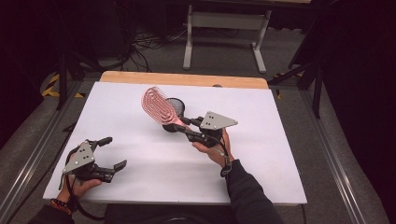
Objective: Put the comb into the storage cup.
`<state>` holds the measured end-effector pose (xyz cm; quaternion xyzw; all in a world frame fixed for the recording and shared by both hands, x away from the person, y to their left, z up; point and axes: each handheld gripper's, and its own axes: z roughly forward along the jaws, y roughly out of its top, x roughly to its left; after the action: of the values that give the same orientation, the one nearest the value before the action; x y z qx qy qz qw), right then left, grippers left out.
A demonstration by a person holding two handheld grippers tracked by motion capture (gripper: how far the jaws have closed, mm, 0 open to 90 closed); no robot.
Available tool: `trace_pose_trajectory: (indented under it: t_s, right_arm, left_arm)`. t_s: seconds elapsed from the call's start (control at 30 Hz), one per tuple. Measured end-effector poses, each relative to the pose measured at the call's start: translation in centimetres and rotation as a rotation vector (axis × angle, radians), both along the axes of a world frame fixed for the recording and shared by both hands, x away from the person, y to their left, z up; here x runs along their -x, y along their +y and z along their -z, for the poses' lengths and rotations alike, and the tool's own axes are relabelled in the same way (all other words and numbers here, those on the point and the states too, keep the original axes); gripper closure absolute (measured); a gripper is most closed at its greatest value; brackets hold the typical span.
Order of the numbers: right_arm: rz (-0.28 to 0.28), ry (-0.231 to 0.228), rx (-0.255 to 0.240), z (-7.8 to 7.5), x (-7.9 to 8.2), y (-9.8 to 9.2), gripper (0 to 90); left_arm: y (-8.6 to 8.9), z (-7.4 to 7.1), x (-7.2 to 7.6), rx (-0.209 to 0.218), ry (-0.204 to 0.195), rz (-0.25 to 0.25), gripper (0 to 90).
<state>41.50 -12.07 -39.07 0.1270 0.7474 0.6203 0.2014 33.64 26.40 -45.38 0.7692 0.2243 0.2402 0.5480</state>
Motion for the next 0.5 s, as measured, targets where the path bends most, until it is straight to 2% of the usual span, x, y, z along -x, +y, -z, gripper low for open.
trace_pose_trajectory:
  t_s: [0.07,0.17,0.5]
  right_arm:
    - [0.017,-0.030,-0.019,-0.3,0.1,-0.1,69.5]
    - [0.026,-0.035,-0.054,-0.6,0.0,-0.1,69.5]
    - [0.073,-0.012,-0.113,-0.8,-1.6,0.1,69.5]
  left_arm:
    - [-0.1,0.0,0.0,0.001,0.001,0.002,6.0]
    - [-0.1,0.0,0.0,0.005,0.000,0.002,6.0]
    - [0.0,0.0,0.0,0.008,0.000,0.002,6.0]
